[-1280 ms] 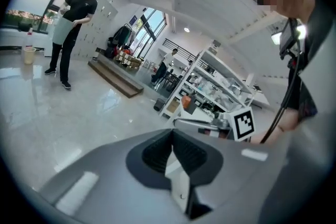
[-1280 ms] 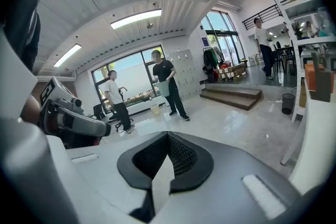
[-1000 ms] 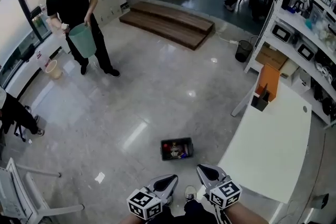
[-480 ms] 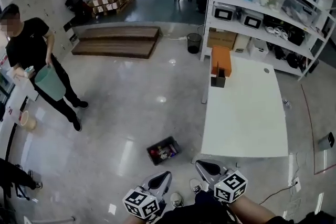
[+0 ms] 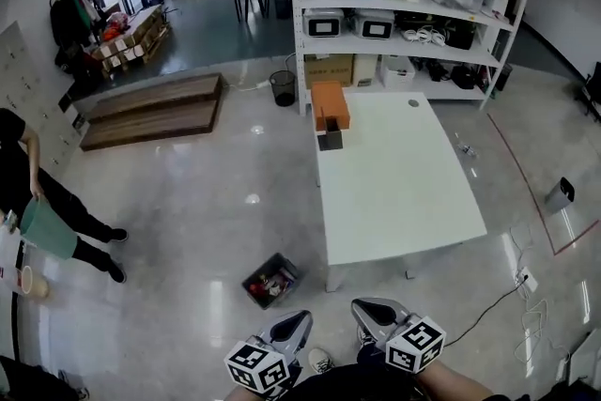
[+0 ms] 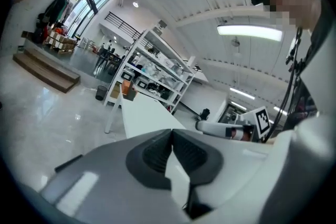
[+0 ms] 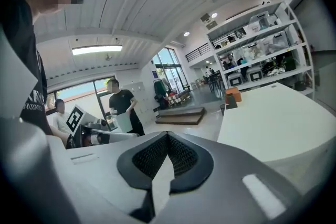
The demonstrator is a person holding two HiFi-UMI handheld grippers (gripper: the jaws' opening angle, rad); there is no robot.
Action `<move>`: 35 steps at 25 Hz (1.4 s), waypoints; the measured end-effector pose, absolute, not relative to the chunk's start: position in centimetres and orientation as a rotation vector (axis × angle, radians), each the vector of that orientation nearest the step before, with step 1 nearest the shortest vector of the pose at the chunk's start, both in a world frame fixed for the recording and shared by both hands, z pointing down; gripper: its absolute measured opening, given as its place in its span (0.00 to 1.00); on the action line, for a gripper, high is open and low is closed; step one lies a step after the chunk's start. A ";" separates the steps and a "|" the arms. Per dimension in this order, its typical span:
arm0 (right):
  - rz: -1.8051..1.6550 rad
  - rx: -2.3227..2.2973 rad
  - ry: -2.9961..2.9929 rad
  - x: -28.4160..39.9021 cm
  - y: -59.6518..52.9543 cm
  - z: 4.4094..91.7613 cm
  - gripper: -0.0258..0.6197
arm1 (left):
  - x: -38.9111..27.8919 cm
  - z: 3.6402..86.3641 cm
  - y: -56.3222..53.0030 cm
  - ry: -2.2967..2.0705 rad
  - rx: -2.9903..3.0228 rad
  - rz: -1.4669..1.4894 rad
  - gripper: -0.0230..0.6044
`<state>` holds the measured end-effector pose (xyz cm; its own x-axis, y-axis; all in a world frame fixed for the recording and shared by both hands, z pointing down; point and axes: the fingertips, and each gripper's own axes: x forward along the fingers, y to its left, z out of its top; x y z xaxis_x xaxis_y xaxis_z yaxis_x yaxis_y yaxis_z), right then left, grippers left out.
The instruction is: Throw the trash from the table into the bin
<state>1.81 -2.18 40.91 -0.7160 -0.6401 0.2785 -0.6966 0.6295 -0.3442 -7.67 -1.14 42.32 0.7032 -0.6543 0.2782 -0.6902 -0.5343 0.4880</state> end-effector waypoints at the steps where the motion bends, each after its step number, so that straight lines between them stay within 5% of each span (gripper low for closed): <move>1: 0.656 1.147 -2.709 2.6 -1.7 40.8 0.04 | -7.0 42.2 -1.0 -1.002 2.346 0.085 0.05; 35: 0.667 1.062 -2.815 16.9 4.1 37.4 0.04 | 8.4 37.9 3.5 -1.046 2.408 0.072 0.05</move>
<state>16.91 4.07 37.43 -0.7607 -0.6162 0.2041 -0.6422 0.6688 -0.3746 8.38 3.46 37.93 0.7018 -0.6695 0.2434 -0.6966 -0.5734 0.4313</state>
